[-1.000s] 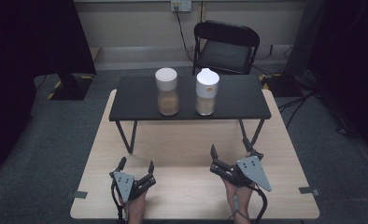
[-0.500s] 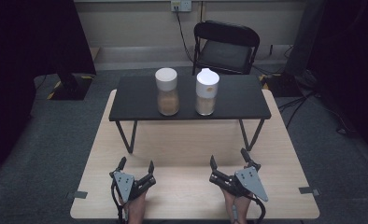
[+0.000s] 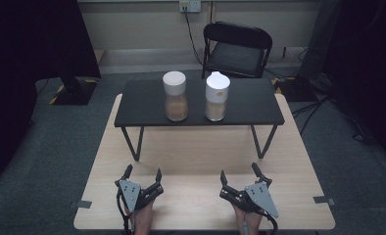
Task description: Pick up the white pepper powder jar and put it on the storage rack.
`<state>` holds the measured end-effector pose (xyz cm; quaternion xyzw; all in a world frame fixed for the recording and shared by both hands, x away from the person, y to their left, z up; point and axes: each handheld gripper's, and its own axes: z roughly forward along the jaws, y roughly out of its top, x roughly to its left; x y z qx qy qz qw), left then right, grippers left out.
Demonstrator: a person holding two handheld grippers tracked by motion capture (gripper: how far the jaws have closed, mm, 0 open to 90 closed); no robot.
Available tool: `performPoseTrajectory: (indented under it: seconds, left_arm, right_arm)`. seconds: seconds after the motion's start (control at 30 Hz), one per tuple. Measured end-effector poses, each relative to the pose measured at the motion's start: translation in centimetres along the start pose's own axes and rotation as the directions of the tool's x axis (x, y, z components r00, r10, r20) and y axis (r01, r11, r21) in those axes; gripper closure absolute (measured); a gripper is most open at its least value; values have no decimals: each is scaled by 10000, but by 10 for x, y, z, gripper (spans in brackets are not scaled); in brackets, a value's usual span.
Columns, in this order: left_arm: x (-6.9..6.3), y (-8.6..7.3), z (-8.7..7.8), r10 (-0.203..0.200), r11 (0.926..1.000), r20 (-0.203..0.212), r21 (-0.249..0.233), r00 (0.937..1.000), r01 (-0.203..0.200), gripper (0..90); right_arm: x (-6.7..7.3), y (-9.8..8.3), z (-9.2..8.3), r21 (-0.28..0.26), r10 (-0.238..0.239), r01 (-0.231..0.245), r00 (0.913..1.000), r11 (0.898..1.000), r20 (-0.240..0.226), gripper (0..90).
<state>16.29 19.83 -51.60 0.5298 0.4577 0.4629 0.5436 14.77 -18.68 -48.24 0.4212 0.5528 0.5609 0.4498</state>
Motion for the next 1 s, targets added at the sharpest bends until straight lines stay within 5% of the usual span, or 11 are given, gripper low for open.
performPoseTrajectory:
  seconds: [0.67, 1.0]
  left_arm:
    - [0, 0, 0, 0, 10000, 9, -1, 10000, 0, 32]
    - [0, 0, 0, 1, 10000, 14, 3, 10000, -1, 33]
  right_arm:
    - [1, -23, -1, 545, -18, 5, 9997, 9985, 235, 0]
    - [3, -26, -2, 396, 37, -51, 9994, 9992, 335, 0]
